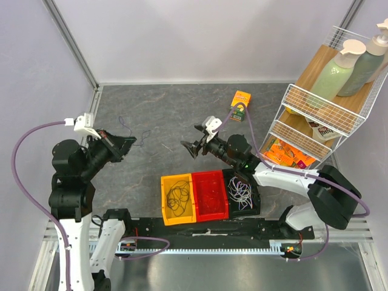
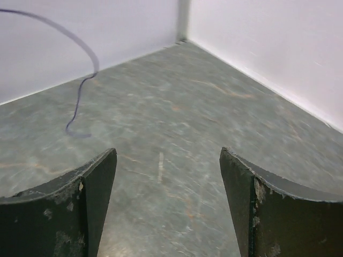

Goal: Untangle the cables

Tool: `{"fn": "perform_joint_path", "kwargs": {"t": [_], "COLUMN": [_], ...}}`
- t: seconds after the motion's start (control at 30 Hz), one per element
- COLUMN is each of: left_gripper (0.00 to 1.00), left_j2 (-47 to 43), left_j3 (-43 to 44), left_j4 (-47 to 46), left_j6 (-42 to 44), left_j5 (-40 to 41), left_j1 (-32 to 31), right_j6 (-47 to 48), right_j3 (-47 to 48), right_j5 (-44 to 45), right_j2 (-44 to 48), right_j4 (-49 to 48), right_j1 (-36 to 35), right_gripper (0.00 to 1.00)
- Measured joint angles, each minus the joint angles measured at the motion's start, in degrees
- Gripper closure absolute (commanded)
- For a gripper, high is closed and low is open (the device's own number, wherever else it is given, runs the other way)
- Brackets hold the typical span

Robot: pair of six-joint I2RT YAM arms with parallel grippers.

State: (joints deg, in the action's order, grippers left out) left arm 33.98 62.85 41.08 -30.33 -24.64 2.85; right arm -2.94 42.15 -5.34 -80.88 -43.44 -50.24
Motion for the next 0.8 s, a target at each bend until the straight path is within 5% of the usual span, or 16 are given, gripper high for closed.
{"fn": "perform_joint_path", "kwargs": {"t": [0.4, 0.8], "left_gripper": [0.98, 0.98], "left_j2": [-0.94, -4.46], "left_j3": [-2.1, -16.44], "left_j4": [-1.81, -0.59], "left_j6": [1.36, 2.75], "left_j5": [-19.21, -23.96], "left_j1": [-6.16, -9.11], "right_j6": [-8.59, -11.21], "right_j3": [0.0, -0.02], "right_j5": [10.82, 11.26], "right_j2": [-6.86, -6.86], "right_j4": [0.7, 0.13], "right_j1": [8.35, 9.97], "right_gripper": [0.15, 0.16]}}
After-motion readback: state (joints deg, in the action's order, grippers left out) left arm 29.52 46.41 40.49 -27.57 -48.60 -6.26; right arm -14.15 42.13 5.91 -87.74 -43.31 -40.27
